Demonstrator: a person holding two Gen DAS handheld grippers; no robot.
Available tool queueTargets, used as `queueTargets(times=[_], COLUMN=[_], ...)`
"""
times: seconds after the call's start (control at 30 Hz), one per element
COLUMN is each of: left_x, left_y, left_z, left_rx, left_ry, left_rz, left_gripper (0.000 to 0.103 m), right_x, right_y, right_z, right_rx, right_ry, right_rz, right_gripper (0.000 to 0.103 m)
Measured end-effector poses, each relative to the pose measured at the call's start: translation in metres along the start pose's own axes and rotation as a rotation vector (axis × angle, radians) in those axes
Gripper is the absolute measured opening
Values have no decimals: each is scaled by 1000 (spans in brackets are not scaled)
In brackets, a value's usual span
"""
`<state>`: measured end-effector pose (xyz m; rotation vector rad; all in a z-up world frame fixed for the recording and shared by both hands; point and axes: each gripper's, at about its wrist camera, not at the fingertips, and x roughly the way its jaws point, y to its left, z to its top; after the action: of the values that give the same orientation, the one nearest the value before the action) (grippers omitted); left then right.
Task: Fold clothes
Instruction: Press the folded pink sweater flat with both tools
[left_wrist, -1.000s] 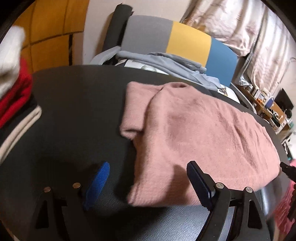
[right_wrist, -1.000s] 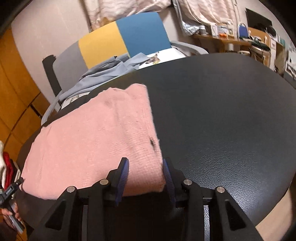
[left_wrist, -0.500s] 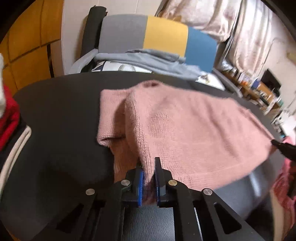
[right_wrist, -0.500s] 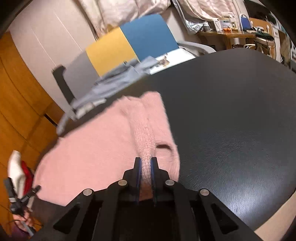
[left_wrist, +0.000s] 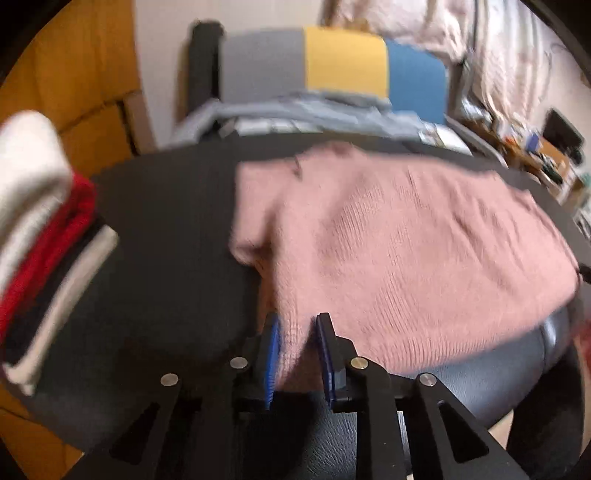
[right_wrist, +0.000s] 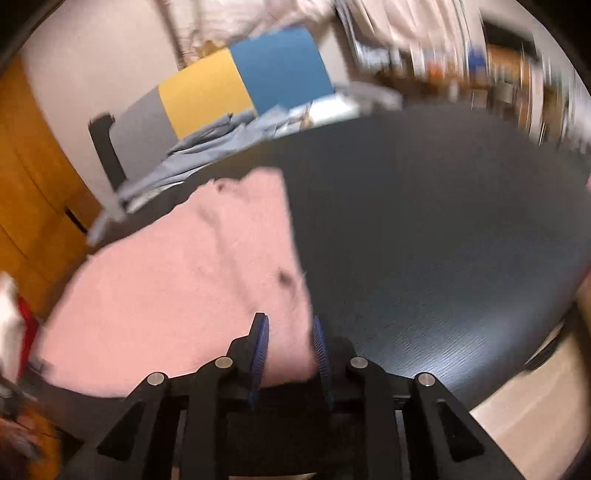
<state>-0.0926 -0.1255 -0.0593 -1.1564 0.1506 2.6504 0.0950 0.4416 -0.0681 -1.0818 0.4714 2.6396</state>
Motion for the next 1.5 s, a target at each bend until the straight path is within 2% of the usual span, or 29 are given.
queueTargets(times=[0.07,0.17,0.27,0.4,0.5,0.57,0.6,0.63,0.67,0.73,0.77,0.83,0.93,1.0,1.07,1.13,1.17,1.3,1.37,1.43,1.5], left_x=[-8,-5,18,60,94,114,122,130,135,142,143,147,139,124,113,110,112,110,106,100,84], left_y=[0,-17,-51,-95,-113,-111,-106,-100,-93,-79,-74,-66,-59,-57,-57,-57,-56,-40,-32,-26,-30], left_z=[14,35,52,69,86,96,101,105,108,110,110,107,106,100,89,71,61,47,39,30,14], left_rx=[-38,-24,66,204,265,265,248,226,206,167,144,98,58,60,103,167,188,81,17,-28,6], left_ry=[-53,-101,-89,-34,-8,4,6,3,-7,-23,-25,-22,-27,-55,-74,-59,-37,26,63,91,84], left_rz=[57,57,3,5,11,44,56,65,78,100,96,84,73,98,138,160,159,102,64,35,37], left_gripper=[28,32,32,32,32,42,48,62,70,75,81,89,89,89,89,89,89,89,89,89,89], right_x=[-11,3,35,84,121,149,161,170,173,175,173,171,170,152,129,111,108,109,102,95,86], right_y=[21,54,92,149,179,182,180,170,156,123,108,94,94,96,96,95,96,95,94,89,79], right_z=[12,29,48,61,59,61,63,68,75,87,90,92,94,93,89,78,70,37,25,18,12], right_rx=[-95,-183,-285,-472,-622,-661,-655,-595,-496,-277,-192,-125,-125,-130,-119,-110,-125,-232,-280,-292,-270], right_ry=[-60,-50,-18,47,74,98,110,113,100,94,82,69,80,69,44,44,67,90,33,25,35], right_rz=[-16,67,113,129,98,29,-6,-11,14,42,62,71,90,89,100,148,124,42,45,63,97], right_gripper=[25,25,25,25,25,25,26,32,36,38,38,34,34,35,36,37,37,37,37,37,37])
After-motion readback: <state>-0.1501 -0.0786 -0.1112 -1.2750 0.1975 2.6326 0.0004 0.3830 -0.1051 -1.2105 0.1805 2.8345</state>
